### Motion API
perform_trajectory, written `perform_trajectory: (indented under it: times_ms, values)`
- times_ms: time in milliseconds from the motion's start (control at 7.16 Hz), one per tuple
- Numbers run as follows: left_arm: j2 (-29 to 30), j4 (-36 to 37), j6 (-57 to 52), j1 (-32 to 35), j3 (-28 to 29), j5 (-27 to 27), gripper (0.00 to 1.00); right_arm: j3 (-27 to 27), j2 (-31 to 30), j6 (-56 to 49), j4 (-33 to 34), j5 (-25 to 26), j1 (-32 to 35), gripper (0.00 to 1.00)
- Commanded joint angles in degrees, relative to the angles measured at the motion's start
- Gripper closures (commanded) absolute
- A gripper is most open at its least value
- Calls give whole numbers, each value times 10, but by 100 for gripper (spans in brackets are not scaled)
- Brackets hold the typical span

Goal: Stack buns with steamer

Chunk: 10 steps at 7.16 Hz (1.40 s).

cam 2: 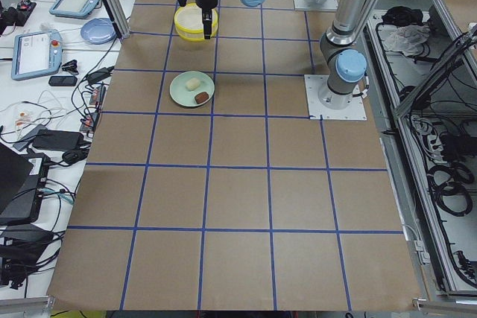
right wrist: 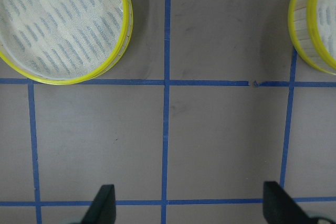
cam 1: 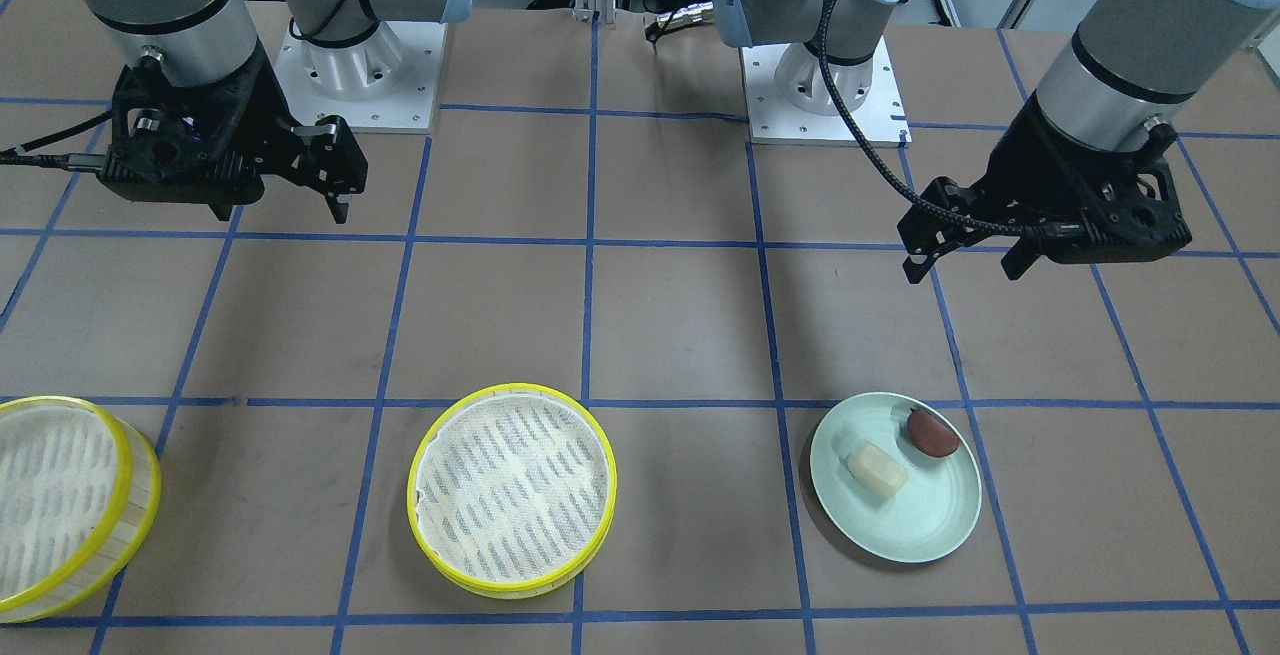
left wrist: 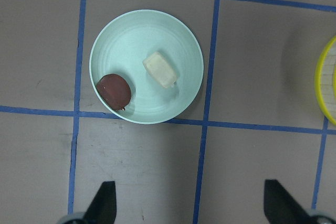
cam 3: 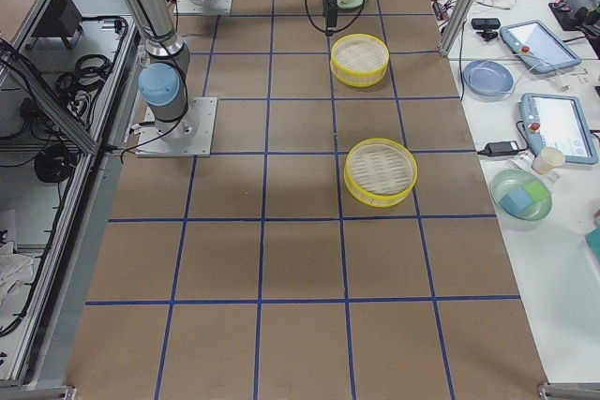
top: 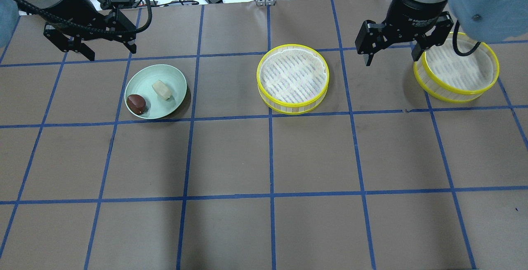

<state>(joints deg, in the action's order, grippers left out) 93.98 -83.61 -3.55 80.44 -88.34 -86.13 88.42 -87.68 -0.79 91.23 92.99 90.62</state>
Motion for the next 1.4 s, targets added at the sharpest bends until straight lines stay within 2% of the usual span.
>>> perform_trajectory:
  times_ms: [0,559,978,1257]
  values:
    - [8,2,0,-1,-6,4,0,0,0,0,1,-1,0,0]
    - [8,0,7,-12,-7,4,0,-2,3,-2,4,0,-6,0]
    - [26,8,-2,-14,-9,5,0,-32,43,-57,14,-2,-90,0]
    - [48,10,-48,-15,-11,2,0,-38,59,-94,38,-4,-111,0]
